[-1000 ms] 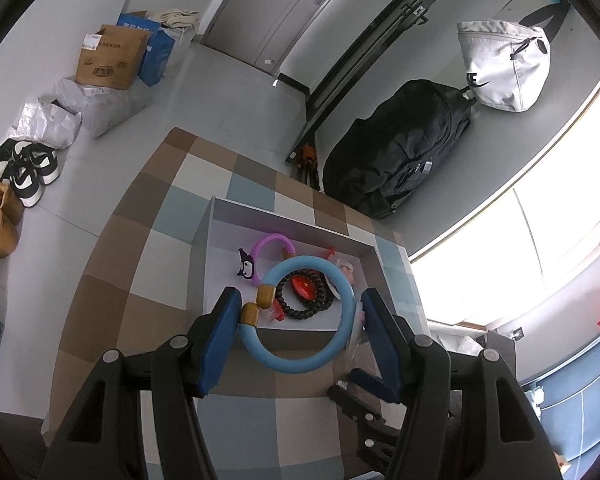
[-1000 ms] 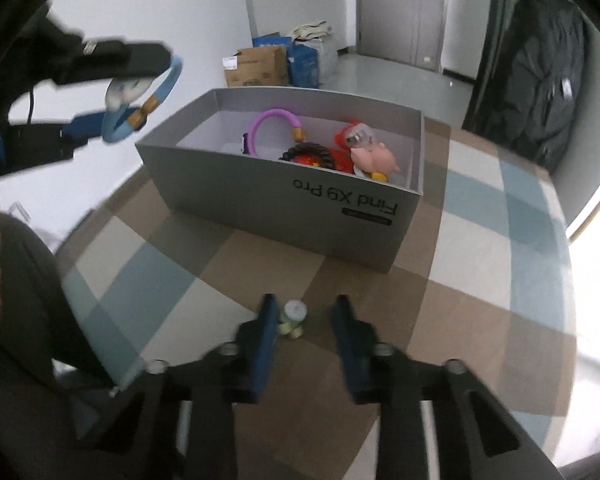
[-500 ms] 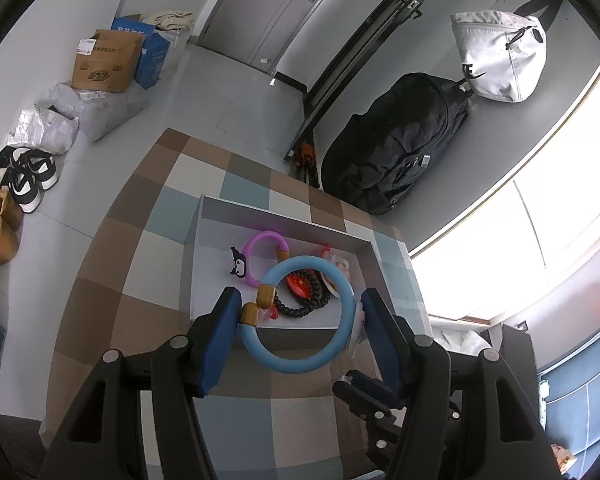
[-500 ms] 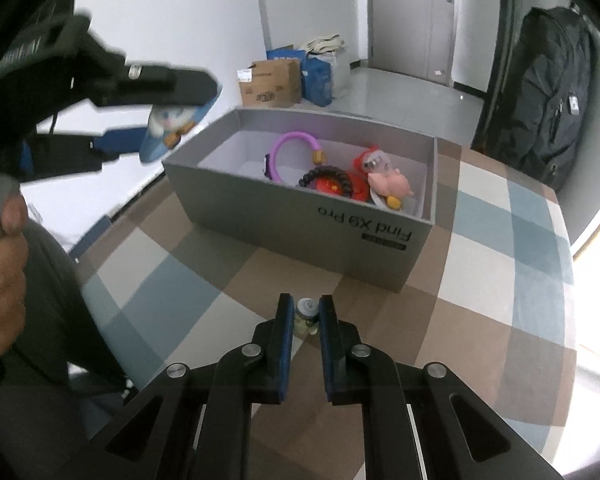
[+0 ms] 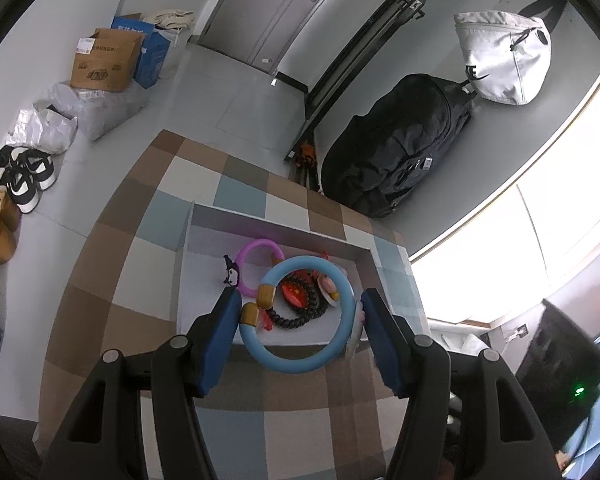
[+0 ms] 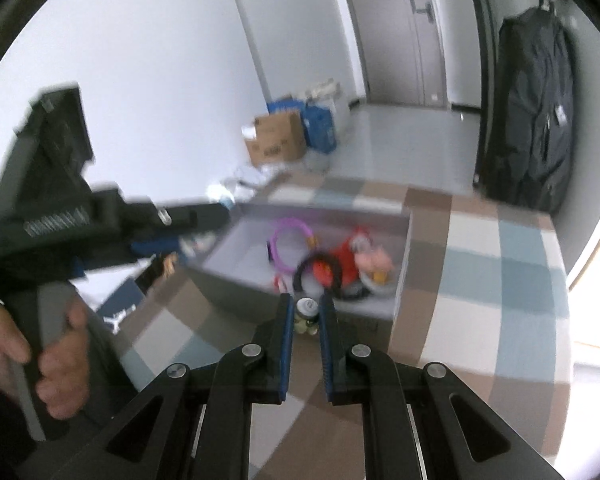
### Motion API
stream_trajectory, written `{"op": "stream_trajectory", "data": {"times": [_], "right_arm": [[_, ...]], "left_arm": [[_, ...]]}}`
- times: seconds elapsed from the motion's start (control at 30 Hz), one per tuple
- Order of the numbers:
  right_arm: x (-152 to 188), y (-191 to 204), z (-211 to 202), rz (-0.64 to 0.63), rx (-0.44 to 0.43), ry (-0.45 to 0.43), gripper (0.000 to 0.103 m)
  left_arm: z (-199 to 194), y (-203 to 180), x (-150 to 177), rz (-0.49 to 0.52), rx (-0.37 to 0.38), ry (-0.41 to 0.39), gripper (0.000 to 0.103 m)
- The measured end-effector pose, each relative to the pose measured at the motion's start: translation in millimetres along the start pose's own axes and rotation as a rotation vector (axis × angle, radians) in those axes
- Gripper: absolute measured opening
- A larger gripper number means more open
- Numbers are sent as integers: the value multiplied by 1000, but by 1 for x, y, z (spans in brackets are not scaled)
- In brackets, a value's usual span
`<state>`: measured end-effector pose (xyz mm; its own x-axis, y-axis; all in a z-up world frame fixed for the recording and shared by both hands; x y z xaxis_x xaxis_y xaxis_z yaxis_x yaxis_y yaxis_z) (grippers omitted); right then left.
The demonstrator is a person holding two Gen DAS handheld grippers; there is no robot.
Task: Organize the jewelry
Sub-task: 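Lower blue ring into box with left tool while right tool lowers white charm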
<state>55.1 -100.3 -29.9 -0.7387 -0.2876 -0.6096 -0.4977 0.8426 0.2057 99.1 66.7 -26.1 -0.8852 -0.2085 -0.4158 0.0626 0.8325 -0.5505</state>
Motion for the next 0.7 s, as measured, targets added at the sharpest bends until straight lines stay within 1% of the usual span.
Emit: {"op": "stream_trajectory", "data": {"times": [0.07, 0.13, 0.23, 0.3, 0.47, 0.53, 0.7], "right_arm": [[-8, 1, -5, -10, -4, -27, 11], [-17, -1, -3, -10, -12, -27, 11], [-26, -6, 1, -7, -16, -20, 11], [-33, -11, 5, 11, -35, -12, 11], [-40, -18, 13, 24, -58, 5, 11], [-46, -24, 15, 57, -91, 5, 11], [-54, -37, 26, 86, -109, 19, 11]], "left_arm": [[2, 0, -4, -4, 5, 0, 57], [3, -1, -6, -5, 5, -1, 57], [6, -2, -10, -2, 3, 5, 57], [9, -2, -12, -2, 2, 11, 57], [17, -1, -18, -7, 1, 30, 57], [19, -1, -21, -9, 1, 36, 57], [27, 0, -26, -5, -10, 57, 57]]}}
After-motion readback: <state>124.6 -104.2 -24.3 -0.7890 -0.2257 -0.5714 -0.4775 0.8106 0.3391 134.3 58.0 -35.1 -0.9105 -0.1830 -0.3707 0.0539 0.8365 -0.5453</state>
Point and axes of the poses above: each gripper's, at about its wrist camera, not at the fingertips, and z roughly the way its jaws point, y to its left, x to its underside, the point moved 1 cm from there along z, roughly the way its jaws point, and after that the axes turned 12 degrees about y, right-handed, at the moved point
